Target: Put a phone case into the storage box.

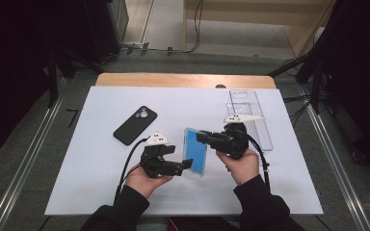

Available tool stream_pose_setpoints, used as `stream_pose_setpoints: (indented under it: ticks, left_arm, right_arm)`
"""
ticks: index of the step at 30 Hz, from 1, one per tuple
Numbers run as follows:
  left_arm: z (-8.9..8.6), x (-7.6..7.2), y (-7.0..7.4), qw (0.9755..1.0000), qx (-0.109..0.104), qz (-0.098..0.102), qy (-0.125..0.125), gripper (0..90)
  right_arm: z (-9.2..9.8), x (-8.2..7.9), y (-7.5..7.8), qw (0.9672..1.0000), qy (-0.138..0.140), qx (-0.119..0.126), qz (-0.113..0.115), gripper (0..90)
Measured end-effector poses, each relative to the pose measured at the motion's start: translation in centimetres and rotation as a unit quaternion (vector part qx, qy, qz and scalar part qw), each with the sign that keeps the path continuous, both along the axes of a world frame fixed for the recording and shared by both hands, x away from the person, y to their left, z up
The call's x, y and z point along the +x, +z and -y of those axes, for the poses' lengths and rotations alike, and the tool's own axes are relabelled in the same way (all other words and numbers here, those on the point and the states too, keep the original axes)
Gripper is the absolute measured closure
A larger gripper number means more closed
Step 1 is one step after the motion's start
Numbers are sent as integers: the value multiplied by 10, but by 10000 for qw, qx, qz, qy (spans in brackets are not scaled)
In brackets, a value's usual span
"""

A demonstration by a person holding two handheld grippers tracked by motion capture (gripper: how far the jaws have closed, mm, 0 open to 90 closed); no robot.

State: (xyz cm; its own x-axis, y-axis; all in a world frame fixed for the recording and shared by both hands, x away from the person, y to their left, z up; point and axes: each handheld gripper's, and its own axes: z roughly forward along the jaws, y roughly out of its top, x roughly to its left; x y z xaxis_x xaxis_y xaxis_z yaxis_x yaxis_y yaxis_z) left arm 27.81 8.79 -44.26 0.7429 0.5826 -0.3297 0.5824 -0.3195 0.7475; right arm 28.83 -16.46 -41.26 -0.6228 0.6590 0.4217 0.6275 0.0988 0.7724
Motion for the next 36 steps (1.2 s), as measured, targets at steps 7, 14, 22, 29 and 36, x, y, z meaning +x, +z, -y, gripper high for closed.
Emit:
stream_pose_setpoints:
  ticks: [7, 14, 22, 29, 36]
  left_arm:
    - [-4, 8, 3, 9996, 155, -8, -256, 152]
    - [-10, 17, 9, 9980, -36, -61, -630, 155]
    - [-13, 25, 14, 9951, -104, -29, -985, 206]
    - [-13, 27, 18, 9914, -142, 38, -1299, 248]
    - [-13, 26, 21, 9885, -212, 33, -1497, 357]
  right_arm:
    - [3, 1, -1, 9992, 402, 17, 53, 768]
    - [7, 0, -3, 9971, 753, 24, 106, 768]
    - [6, -3, -5, 9934, 1137, 56, 151, 768]
    - [6, -4, -7, 9888, 1471, 118, 217, 768]
    - [2, -6, -7, 9841, 1736, 158, 325, 768]
